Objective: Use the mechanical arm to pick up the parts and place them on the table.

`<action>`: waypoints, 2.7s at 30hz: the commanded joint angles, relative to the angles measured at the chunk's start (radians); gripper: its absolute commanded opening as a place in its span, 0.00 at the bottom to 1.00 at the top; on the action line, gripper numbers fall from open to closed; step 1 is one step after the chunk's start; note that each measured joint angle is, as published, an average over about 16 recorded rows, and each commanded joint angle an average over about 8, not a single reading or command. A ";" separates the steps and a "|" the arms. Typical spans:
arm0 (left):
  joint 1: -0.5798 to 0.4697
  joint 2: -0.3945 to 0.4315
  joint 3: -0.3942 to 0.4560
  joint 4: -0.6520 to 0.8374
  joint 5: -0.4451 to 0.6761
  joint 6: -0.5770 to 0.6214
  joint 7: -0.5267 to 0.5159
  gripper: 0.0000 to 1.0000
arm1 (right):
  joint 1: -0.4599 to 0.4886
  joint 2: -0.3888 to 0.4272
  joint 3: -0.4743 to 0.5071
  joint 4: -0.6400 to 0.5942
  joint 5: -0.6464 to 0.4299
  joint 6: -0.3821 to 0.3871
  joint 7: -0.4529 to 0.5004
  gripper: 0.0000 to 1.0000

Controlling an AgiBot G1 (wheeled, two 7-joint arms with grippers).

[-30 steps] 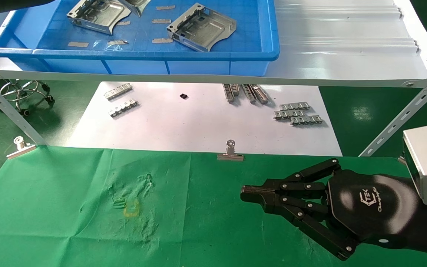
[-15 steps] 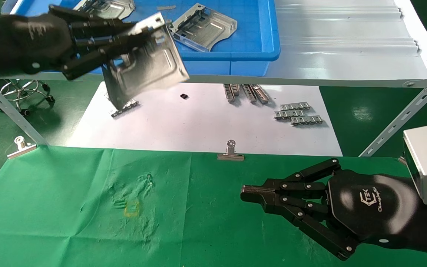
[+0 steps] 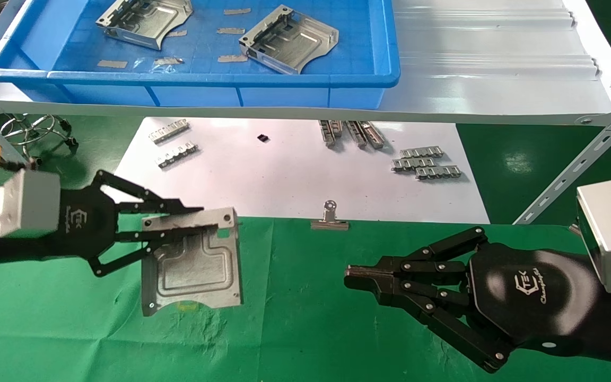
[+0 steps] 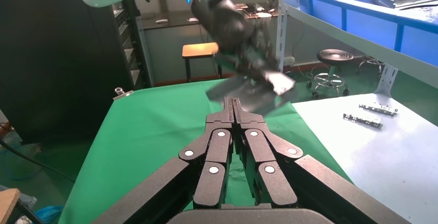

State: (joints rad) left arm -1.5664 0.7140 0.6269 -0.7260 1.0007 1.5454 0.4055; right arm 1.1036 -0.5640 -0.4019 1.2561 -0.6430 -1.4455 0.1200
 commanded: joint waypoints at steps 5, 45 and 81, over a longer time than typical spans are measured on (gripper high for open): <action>0.058 -0.008 0.031 0.006 0.056 -0.045 0.094 0.00 | 0.000 0.000 0.000 0.000 0.000 0.000 0.000 0.00; 0.126 0.104 0.078 0.190 0.200 -0.216 0.431 1.00 | 0.000 0.000 0.000 0.000 0.000 0.000 0.000 0.00; 0.246 -0.019 -0.065 -0.130 -0.039 0.020 -0.069 1.00 | 0.000 0.000 0.000 0.000 0.000 0.000 0.000 1.00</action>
State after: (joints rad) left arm -1.3207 0.6950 0.5617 -0.8562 0.9620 1.5654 0.3362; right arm 1.1036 -0.5639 -0.4021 1.2561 -0.6428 -1.4454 0.1198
